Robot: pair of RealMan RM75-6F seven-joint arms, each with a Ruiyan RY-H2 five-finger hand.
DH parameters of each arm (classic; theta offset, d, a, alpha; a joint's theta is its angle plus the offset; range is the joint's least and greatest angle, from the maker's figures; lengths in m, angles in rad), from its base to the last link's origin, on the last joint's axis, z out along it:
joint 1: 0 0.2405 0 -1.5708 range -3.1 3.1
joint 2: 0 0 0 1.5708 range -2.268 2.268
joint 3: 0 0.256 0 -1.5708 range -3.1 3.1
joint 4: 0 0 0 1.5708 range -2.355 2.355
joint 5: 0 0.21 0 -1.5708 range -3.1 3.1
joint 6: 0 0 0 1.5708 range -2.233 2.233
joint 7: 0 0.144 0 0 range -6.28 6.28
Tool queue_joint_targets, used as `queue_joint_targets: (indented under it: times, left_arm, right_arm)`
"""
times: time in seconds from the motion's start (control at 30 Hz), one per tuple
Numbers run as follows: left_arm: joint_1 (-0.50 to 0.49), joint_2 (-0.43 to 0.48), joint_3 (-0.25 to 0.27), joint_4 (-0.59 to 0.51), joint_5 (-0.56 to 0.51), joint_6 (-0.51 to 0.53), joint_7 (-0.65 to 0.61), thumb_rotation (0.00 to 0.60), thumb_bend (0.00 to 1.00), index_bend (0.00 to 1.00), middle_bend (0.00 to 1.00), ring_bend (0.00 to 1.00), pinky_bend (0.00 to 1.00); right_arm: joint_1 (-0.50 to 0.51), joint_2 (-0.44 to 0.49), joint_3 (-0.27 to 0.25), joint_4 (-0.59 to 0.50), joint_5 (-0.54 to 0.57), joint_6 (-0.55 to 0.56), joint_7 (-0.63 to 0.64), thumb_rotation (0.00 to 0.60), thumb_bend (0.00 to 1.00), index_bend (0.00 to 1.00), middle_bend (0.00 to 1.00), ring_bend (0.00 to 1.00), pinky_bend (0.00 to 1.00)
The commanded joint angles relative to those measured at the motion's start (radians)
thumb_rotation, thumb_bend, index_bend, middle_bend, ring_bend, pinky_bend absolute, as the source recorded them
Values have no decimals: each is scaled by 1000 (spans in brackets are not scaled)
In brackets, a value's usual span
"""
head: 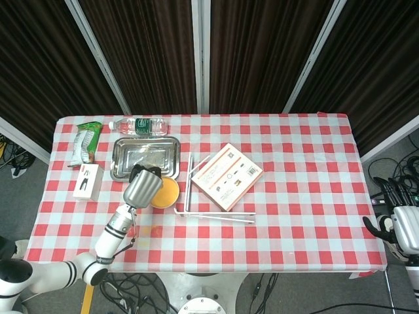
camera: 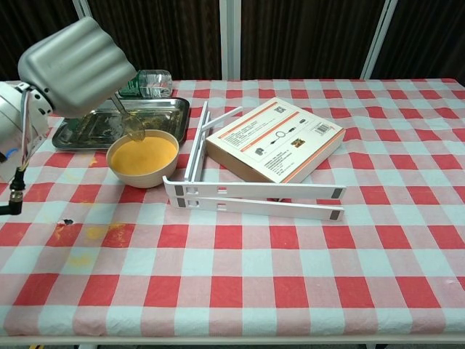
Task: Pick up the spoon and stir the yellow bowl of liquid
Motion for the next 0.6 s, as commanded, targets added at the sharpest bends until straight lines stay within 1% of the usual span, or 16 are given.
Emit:
queue_joint_targets:
  times: [0.03,0.13,0.27,0.37,0.47,0.6]
  left_arm:
    - [9,-4,0,-11,23,3,2,600,444,695,1000,945,980]
    - [13,-4,-23,-15,34,12,-5,600,443,695,1000,945,980]
    - [22,-24,-56,23,0,-12,4,600,443,695,1000,945,980]
    - [31,-33,-56,30,-10,-29,16,600,443,695,1000,945,980]
    - [38,-29,-54,13,-2,-39,-4,600,443,695,1000,945,981]
    - [46,-28,-71,4,2,-34,-24,600,442,695,1000,945,980]
  right_arm:
    - [-1,1,1,-2,2,1,-1,600,217,21,99,0,71]
    - [-1,3,0,-4,4,-1,-2,600,217,21,99,0,71]
    - [-2,1,0,-4,1,1,0,600,216,21,99,0,71]
    - [-3,1,0,-2,2,2,0,600,217,21,99,0,71]
    - [-2,1,1,-1,5,-1,1,600,216,21,99,0,71]
    - [-2,-1,1,-1,-1,3,1,600,216,21,99,0,71]
